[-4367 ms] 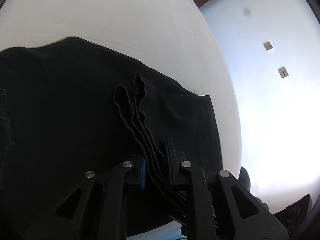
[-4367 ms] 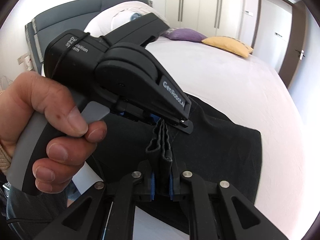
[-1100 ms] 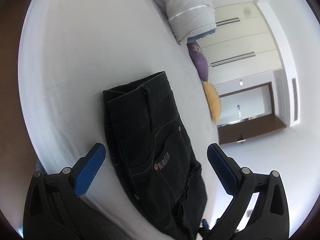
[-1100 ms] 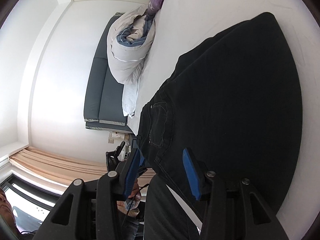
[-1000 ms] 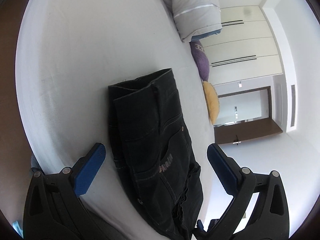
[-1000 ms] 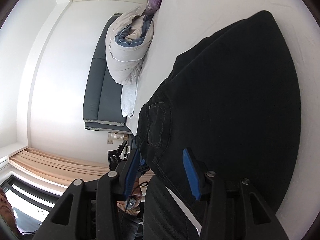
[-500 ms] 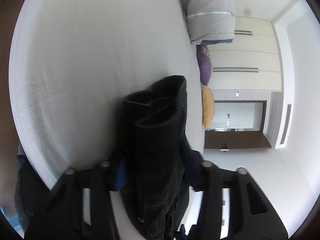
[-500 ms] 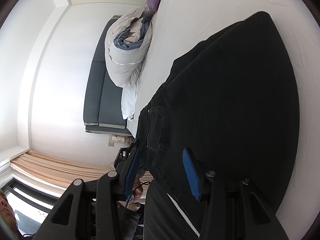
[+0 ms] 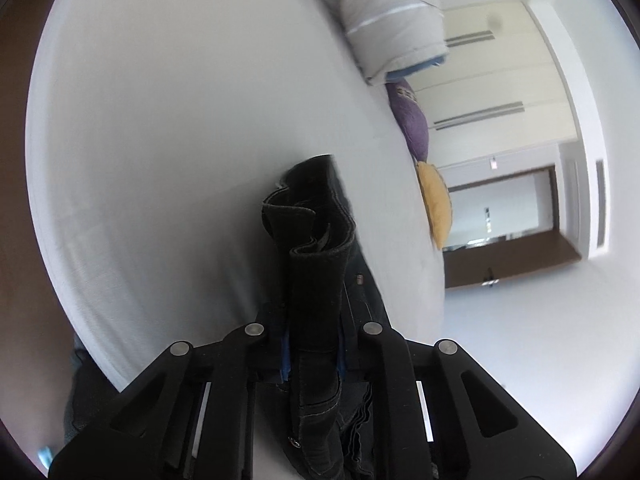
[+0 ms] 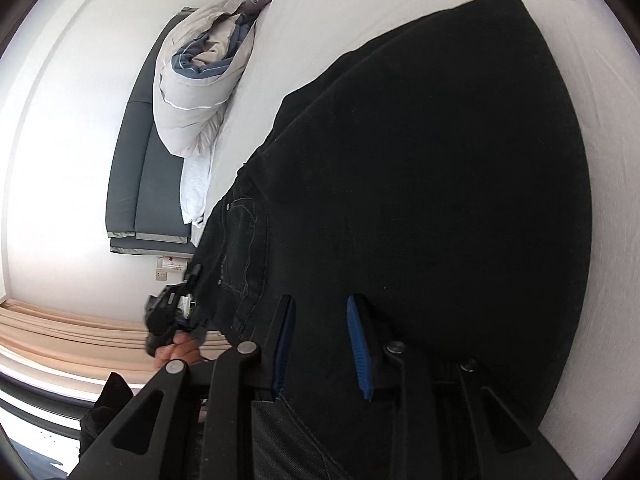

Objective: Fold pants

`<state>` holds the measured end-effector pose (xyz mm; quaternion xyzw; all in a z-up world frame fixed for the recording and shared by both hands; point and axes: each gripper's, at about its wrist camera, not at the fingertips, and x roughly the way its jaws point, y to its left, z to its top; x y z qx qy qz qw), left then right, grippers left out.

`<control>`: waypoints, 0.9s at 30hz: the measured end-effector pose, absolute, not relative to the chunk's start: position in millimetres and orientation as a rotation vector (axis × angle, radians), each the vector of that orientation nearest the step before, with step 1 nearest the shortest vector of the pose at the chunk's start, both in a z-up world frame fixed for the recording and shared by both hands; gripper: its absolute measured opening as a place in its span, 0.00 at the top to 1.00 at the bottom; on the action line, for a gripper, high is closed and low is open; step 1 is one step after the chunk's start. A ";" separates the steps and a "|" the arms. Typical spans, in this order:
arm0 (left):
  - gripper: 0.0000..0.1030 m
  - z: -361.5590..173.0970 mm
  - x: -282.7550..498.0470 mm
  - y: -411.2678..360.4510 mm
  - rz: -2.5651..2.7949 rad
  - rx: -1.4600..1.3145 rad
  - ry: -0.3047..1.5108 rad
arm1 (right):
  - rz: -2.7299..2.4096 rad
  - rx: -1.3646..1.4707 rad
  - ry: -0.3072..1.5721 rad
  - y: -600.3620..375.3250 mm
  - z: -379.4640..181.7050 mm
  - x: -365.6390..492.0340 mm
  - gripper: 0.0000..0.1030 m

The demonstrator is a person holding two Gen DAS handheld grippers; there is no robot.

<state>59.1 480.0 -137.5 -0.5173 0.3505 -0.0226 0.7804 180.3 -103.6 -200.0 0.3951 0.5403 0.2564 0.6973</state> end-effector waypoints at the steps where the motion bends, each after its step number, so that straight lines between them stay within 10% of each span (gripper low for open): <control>1: 0.87 -122.9 62.6 471.3 -0.053 -1.063 0.753 | 0.568 0.872 1.203 -102.7 -200.5 179.9 0.73; 7: 0.87 -28.5 82.4 371.1 -0.186 -0.656 0.711 | 0.572 0.839 1.183 -102.4 -198.8 177.4 0.69; 13: 0.86 -5.5 50.7 168.5 -0.461 0.016 0.723 | 0.595 1.034 1.018 -148.9 -167.2 175.5 0.23; 27: 0.86 -68.7 19.6 42.2 -0.490 0.465 0.727 | 0.588 1.134 1.080 -185.0 -177.5 165.9 0.23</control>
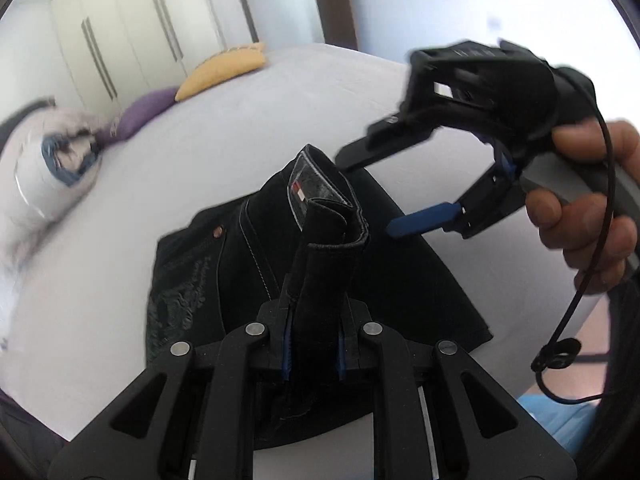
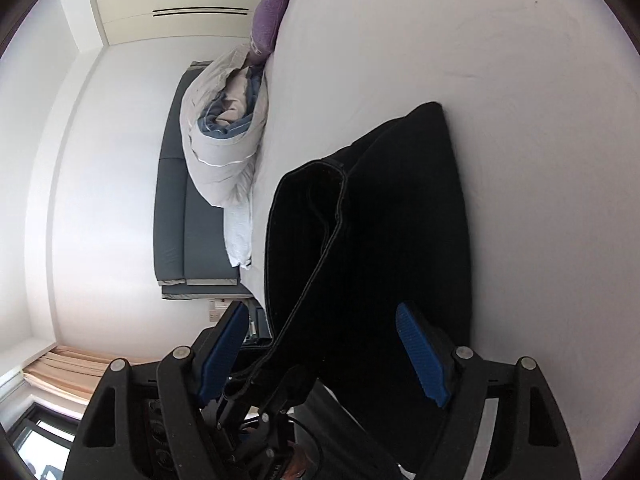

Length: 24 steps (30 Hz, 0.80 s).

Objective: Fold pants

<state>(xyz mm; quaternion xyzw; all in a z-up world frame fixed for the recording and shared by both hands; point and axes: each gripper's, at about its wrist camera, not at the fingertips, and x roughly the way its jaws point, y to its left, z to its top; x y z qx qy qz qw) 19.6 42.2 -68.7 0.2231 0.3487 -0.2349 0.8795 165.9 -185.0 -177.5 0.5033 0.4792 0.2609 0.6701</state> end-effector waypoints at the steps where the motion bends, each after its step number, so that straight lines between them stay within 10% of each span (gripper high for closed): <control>1: 0.86 -69.9 14.2 35.7 -0.489 0.507 0.712 | 0.598 1.121 1.081 -181.9 -174.6 167.8 0.23; 6: 0.86 -76.1 7.8 17.0 -0.476 0.594 0.683 | 0.598 1.056 1.095 -169.3 -164.4 182.8 0.25; 13: 0.86 -89.1 -13.3 18.9 -0.480 0.676 0.657 | 0.565 0.974 1.147 -166.6 -173.7 199.4 0.81; 24: 0.86 -105.6 -24.0 -12.6 -0.507 0.733 0.653 | 0.543 0.928 1.066 -194.8 -174.2 189.5 0.85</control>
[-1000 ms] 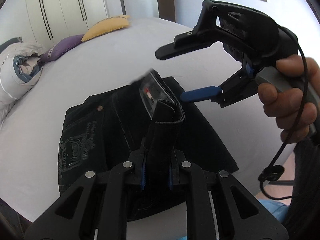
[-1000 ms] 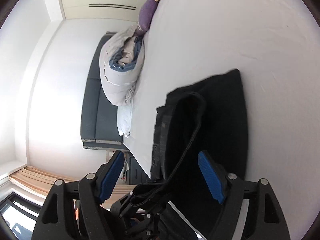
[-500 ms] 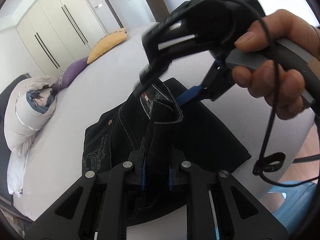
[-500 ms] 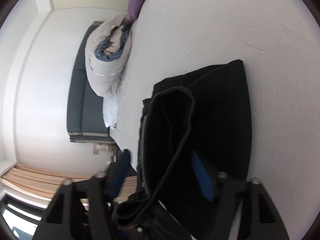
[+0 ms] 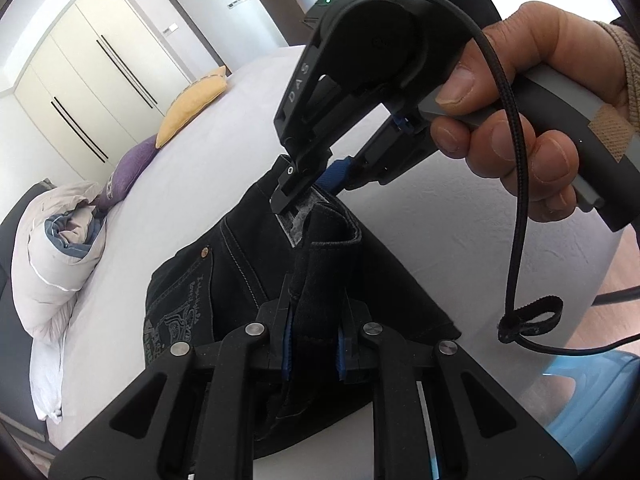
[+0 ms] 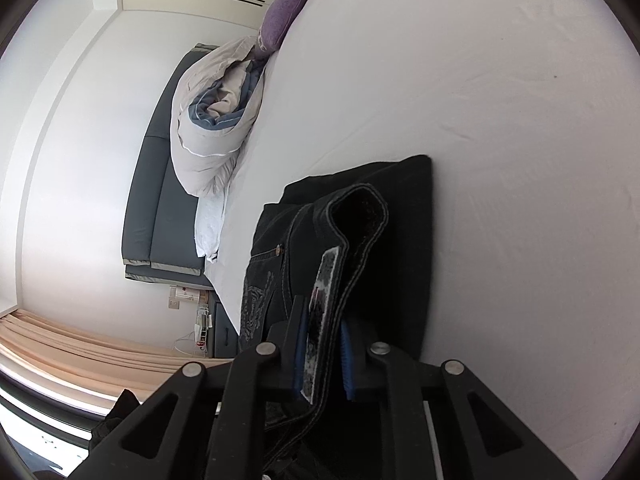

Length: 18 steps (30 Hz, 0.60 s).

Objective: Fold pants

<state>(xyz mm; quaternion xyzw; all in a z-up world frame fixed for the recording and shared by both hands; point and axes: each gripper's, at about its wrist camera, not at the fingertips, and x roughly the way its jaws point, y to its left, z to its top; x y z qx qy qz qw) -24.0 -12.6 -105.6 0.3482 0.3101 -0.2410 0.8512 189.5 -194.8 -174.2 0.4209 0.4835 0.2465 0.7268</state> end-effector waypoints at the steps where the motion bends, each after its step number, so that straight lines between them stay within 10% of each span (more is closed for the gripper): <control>1: 0.86 -109.2 -22.5 -13.8 -0.506 0.736 0.659 | 0.541 0.927 1.063 -197.1 -175.6 187.5 0.85; 18: 0.83 -155.6 11.8 -4.2 -0.506 0.810 0.679 | 0.516 0.997 1.075 -212.9 -209.7 173.7 0.80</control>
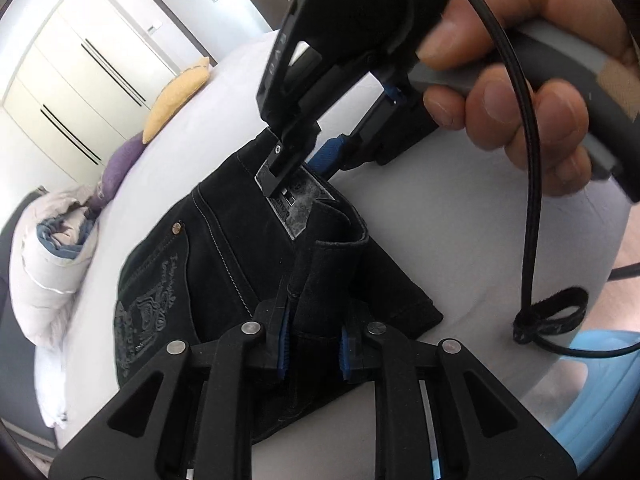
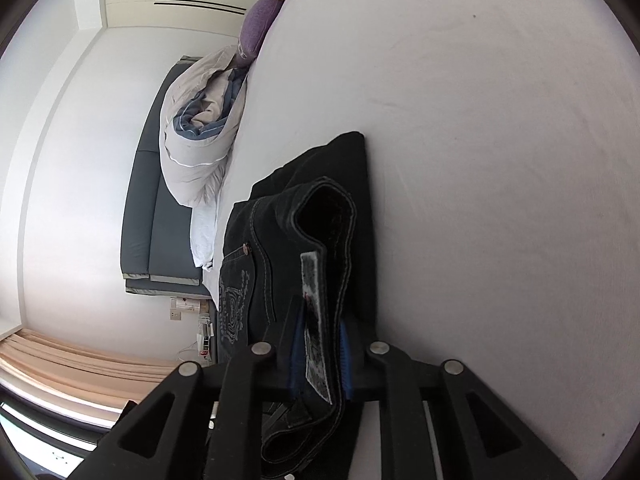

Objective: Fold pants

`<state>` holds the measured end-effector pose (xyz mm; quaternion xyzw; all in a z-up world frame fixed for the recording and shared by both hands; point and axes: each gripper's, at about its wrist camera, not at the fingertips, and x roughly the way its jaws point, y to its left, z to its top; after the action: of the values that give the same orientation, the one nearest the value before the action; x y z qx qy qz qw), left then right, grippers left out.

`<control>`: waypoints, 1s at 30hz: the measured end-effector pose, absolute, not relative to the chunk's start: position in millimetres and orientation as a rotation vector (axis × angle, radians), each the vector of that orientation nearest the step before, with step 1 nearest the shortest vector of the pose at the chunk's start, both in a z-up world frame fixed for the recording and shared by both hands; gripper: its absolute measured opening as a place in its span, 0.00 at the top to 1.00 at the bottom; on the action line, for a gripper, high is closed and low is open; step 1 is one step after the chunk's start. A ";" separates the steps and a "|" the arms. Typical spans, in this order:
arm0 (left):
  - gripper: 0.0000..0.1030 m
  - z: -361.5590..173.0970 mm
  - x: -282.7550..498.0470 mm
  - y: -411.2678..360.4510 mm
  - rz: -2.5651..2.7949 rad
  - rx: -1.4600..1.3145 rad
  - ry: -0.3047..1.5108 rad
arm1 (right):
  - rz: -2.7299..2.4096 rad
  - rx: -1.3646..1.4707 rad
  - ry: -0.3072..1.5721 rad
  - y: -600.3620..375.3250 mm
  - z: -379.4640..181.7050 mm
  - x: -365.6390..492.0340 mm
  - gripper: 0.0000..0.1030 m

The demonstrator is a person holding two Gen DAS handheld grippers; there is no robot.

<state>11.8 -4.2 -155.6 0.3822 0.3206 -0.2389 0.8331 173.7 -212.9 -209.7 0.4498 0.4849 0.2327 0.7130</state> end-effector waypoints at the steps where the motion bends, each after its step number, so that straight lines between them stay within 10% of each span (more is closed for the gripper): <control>1: 0.83 -156.0 12.4 -3.3 -0.503 0.817 0.675 | 0.508 0.994 1.071 -215.1 -207.3 173.8 0.77; 6: 0.65 -143.2 11.1 13.7 -0.527 0.750 0.706 | 0.414 0.988 1.010 -236.4 -192.7 170.6 0.63; 8: 0.15 -130.5 4.3 29.7 -0.528 0.703 0.693 | 0.395 0.980 0.995 -243.8 -184.2 168.8 0.62; 10: 0.08 -114.1 -3.4 49.5 -0.559 0.637 0.660 | 0.413 0.980 0.963 -247.2 -171.8 166.4 0.62; 21: 0.09 -81.8 94.4 144.8 -0.531 0.137 0.783 | 0.753 0.883 1.058 -159.1 -172.0 157.1 0.59; 24: 0.13 -104.3 117.6 166.5 -0.518 -0.031 0.915 | 0.669 0.779 1.112 -153.1 -204.4 142.4 0.96; 26: 0.35 -109.5 134.1 185.8 -0.541 -0.144 0.963 | 0.664 0.865 1.134 -164.5 -207.1 141.0 0.96; 30: 0.36 -92.7 160.9 204.1 -0.597 -0.236 0.927 | 0.689 0.841 1.056 -175.9 -175.0 147.2 0.80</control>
<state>160.9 204.1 -92.7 -0.1118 0.4393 -0.2829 0.8453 147.2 -175.9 -175.0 0.3815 0.4790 0.3126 0.7262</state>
